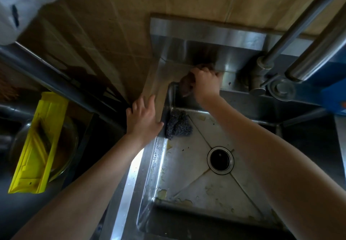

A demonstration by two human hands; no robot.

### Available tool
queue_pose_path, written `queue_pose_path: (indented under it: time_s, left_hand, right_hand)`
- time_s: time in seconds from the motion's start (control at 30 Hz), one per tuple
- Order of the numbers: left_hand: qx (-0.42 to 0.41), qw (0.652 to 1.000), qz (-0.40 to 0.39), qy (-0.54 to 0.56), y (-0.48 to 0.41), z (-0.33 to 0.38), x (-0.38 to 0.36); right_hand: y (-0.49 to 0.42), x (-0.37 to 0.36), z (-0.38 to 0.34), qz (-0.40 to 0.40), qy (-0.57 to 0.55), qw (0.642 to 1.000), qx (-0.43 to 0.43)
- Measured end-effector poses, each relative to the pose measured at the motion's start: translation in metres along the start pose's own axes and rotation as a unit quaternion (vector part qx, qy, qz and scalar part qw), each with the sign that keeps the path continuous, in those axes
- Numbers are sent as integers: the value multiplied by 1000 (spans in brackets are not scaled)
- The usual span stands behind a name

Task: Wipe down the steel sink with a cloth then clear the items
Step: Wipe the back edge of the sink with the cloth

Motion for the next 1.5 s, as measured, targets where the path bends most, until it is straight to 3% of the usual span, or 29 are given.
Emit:
queue_pose_path:
  time_s: [0.17,0.33,0.6,0.73,0.83,1.1,1.5]
  left_hand:
    - [13,1000,1,1,3,-5,4]
    - [11,1000,4,-2,5,1,5]
    - [11,1000,19,-11,5,7,5]
    - [16,1000,8,-8,2,7,4]
    - [17,1000,5,-10,3,6,3]
    - [28,1000,4,0,12,-6,0]
    - [31,999,-6,26,16,-10,-1]
  right_hand:
    - [-9,-17,-38,-26,-4,998,61]
    - [-6,-8,-19,-28,17,999,11]
    - [16,26,45,16,163,985,-50]
    - [22,21,58,-3,34,993,-110]
    - [22,15,49,-5,-34,994,-107]
    - [6,-19,-23,-48,-38,998,-8]
    - [12,-10,4,-16,6,999,-40]
Point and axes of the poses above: each hand's wrist, its own y-axis away from the middle knuckle, its own x-axis out of the back of the hand, z = x × y, the point moved 2 cm from there along -y, towards the middle knuckle, and after that the axes turned 12 degrees about -y, right-handed, at the moved point
